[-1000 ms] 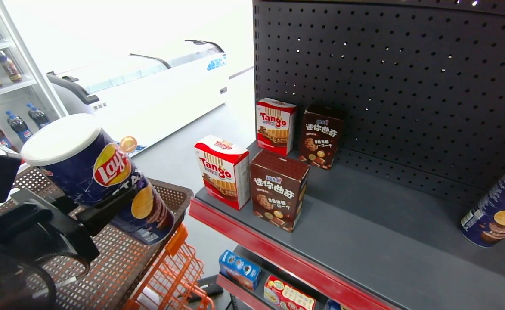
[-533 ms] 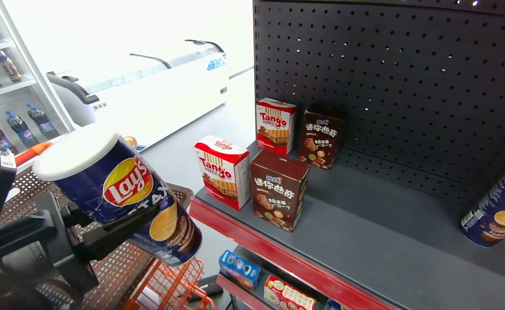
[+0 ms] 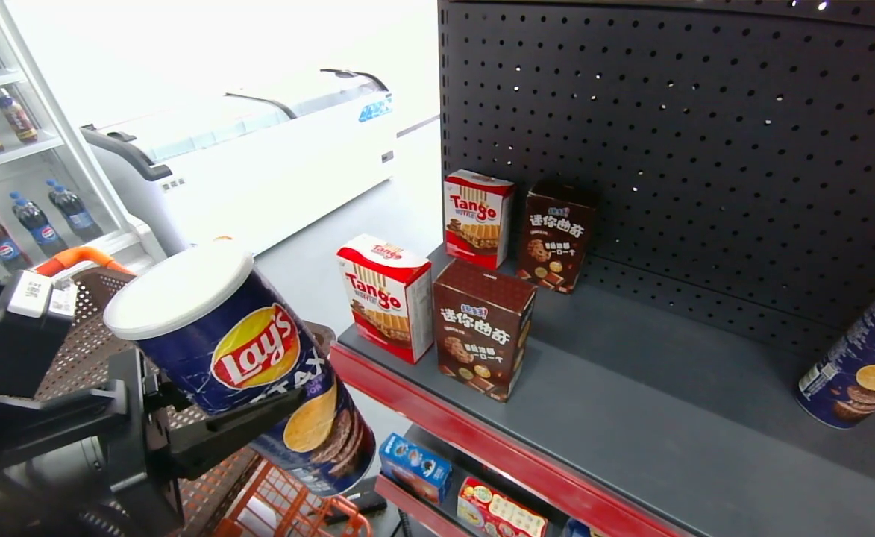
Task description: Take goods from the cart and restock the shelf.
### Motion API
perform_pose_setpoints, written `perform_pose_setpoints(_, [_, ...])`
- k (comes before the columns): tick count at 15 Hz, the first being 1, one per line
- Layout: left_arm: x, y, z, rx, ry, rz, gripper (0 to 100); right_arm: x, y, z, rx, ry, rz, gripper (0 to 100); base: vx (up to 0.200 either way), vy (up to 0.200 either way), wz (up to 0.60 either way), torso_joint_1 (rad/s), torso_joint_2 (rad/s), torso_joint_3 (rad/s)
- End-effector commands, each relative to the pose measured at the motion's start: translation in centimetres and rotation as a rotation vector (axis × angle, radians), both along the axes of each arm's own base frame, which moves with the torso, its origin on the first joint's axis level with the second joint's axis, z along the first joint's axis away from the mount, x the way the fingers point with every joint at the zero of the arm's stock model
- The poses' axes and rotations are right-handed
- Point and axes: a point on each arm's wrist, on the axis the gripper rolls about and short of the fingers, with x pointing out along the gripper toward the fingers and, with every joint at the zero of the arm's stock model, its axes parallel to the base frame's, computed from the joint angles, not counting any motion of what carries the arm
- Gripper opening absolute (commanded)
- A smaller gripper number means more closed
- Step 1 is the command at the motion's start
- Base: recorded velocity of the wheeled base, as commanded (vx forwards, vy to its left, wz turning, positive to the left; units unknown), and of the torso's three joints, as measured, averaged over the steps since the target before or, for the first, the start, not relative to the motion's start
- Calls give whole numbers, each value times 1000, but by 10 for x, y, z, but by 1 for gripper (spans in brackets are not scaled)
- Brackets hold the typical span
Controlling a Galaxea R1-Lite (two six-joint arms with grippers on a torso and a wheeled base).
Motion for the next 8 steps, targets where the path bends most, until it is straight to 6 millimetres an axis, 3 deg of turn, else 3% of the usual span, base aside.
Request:
perform_pose_setpoints(1, [4, -1, -3, 5, 19, -25, 0, 0, 0, 0, 0, 1, 1, 100, 0, 0, 0, 0, 0, 0])
perform_pose_setpoints(4, [9, -2, -3, 6, 28, -33, 0, 0, 0, 0, 0, 1, 1, 100, 0, 0, 0, 0, 0, 0])
perform_pose_setpoints(8, [29, -11, 9, -2, 10, -79, 0, 0, 0, 0, 0, 1, 6, 100, 0, 0, 0, 0, 0, 0])
